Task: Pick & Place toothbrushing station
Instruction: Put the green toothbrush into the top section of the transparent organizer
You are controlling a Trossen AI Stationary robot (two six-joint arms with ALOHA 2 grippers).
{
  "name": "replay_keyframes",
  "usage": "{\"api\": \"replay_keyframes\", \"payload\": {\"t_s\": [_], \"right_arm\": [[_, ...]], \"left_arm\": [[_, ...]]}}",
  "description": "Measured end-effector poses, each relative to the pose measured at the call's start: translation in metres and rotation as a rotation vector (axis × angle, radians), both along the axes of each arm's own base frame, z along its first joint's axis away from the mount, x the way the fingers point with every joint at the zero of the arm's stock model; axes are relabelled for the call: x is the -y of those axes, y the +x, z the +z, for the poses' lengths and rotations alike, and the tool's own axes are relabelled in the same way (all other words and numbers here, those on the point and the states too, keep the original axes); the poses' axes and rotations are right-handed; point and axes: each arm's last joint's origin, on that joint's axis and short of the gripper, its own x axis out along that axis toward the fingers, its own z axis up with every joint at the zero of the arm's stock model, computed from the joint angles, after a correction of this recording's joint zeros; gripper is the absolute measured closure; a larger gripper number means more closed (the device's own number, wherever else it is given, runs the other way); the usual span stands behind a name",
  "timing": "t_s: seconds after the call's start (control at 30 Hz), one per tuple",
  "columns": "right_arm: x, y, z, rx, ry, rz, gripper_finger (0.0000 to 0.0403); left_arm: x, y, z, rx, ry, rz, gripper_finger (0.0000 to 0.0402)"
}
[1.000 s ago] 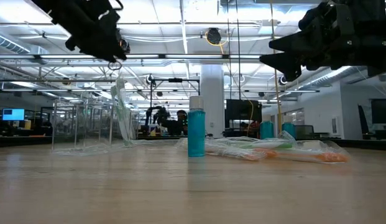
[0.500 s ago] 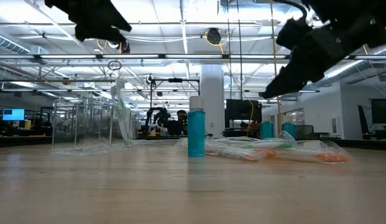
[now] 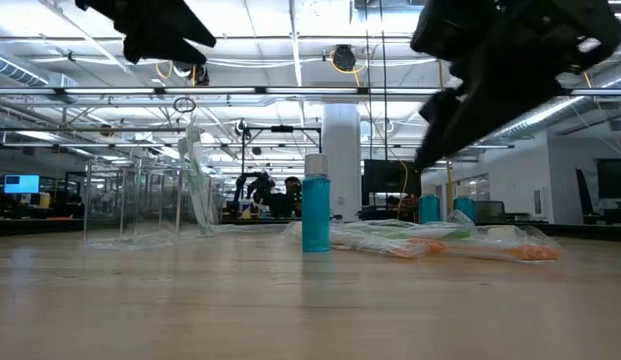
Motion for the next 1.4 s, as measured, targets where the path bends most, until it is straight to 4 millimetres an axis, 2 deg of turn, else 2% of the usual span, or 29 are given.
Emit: {"api": "replay_keyframes", "payload": {"t_s": [0.13, 0.33, 0.47, 0.73, 0.9, 1.17, 1.4], "right_arm": [[-0.006, -0.003, -0.01, -0.083, 0.069, 0.023, 0.0156], [-0.007, -0.018, -0.024, -0.229, 0.138, -0.084, 0.0156], [-0.001, -0.024, -0.034, -0.271, 0.166, -0.16, 0.0156], [0.007, -0.032, -0.046, -0.303, 0.122, -0.183, 0.0156], [0.012, -0.032, -0.043, -0.294, 0.116, -0.176, 0.0159], [0.017, -0.039, -0.025, -0.255, 0.097, -0.193, 0.0189], [0.02, -0.036, -0.03, -0.211, -0.011, -0.248, 0.0199]], "left_arm": [[0.0, -0.001, -0.003, -0.023, -0.01, 0.008, 0.017], [0.0, 0.006, -0.015, -0.09, -0.015, 0.034, 0.017], [0.001, 0.009, -0.02, -0.112, -0.009, 0.037, 0.017], [0.002, 0.013, -0.024, -0.133, -0.003, 0.04, 0.017], [0.002, 0.013, -0.024, -0.129, -0.01, 0.045, 0.017], [0.002, 0.013, -0.024, -0.127, -0.013, 0.047, 0.017], [0.002, 0.013, -0.024, -0.125, -0.015, 0.048, 0.017]]}}
